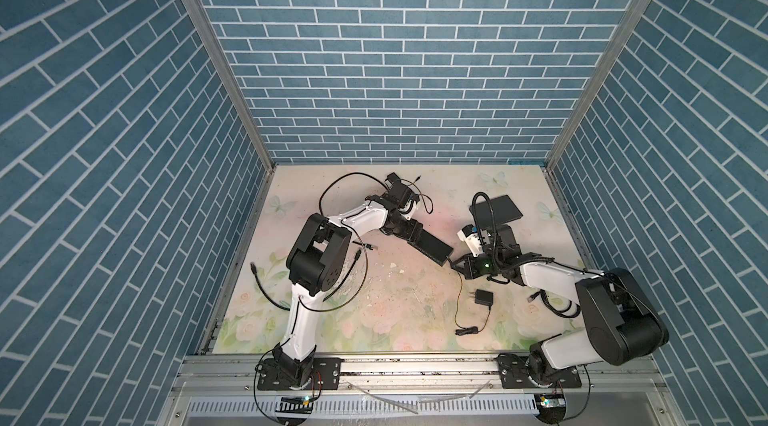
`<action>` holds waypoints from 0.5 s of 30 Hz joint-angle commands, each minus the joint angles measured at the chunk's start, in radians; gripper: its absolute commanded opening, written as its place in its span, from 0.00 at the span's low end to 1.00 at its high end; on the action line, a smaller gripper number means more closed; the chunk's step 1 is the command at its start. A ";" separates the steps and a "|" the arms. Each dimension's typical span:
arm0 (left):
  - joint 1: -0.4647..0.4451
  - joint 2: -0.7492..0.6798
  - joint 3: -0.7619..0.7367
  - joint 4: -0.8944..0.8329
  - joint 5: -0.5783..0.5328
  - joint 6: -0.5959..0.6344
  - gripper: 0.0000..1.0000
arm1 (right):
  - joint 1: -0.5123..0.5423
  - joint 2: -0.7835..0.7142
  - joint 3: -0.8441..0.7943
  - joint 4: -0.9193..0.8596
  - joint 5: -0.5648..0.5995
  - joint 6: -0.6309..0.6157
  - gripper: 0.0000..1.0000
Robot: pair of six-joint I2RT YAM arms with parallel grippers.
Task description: Insert the plug into the switch port
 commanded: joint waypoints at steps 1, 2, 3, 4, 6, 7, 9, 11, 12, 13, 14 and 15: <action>0.019 0.004 -0.007 0.044 0.093 -0.014 0.74 | 0.025 0.078 -0.039 0.303 -0.066 0.075 0.02; 0.023 0.002 -0.017 0.056 0.106 -0.021 0.74 | 0.027 0.104 -0.055 0.393 -0.078 0.094 0.02; 0.027 0.001 -0.024 0.062 0.115 -0.026 0.74 | 0.027 0.123 -0.065 0.460 -0.083 0.105 0.02; 0.031 -0.001 -0.029 0.066 0.125 -0.028 0.74 | 0.029 0.144 -0.075 0.523 -0.086 0.117 0.02; 0.036 -0.002 -0.033 0.069 0.129 -0.025 0.74 | 0.029 0.185 -0.073 0.597 -0.096 0.121 0.02; 0.039 -0.001 -0.033 0.068 0.129 -0.024 0.74 | 0.029 0.207 -0.056 0.590 -0.097 0.114 0.02; 0.043 0.004 -0.028 0.065 0.132 -0.024 0.74 | 0.029 0.251 -0.022 0.577 -0.108 0.101 0.02; 0.050 0.011 -0.023 0.061 0.131 -0.019 0.74 | 0.031 0.296 0.006 0.595 -0.121 0.098 0.01; 0.054 0.014 -0.020 0.058 0.129 -0.014 0.74 | 0.030 0.312 0.020 0.595 -0.127 0.096 0.01; 0.061 0.021 -0.014 0.054 0.128 -0.009 0.74 | 0.032 0.329 0.037 0.595 -0.137 0.097 0.01; 0.068 0.028 -0.007 0.050 0.126 -0.005 0.74 | 0.033 0.342 0.051 0.594 -0.144 0.098 0.01; 0.075 0.036 0.003 0.043 0.124 0.000 0.74 | 0.036 0.349 0.069 0.579 -0.152 0.098 0.01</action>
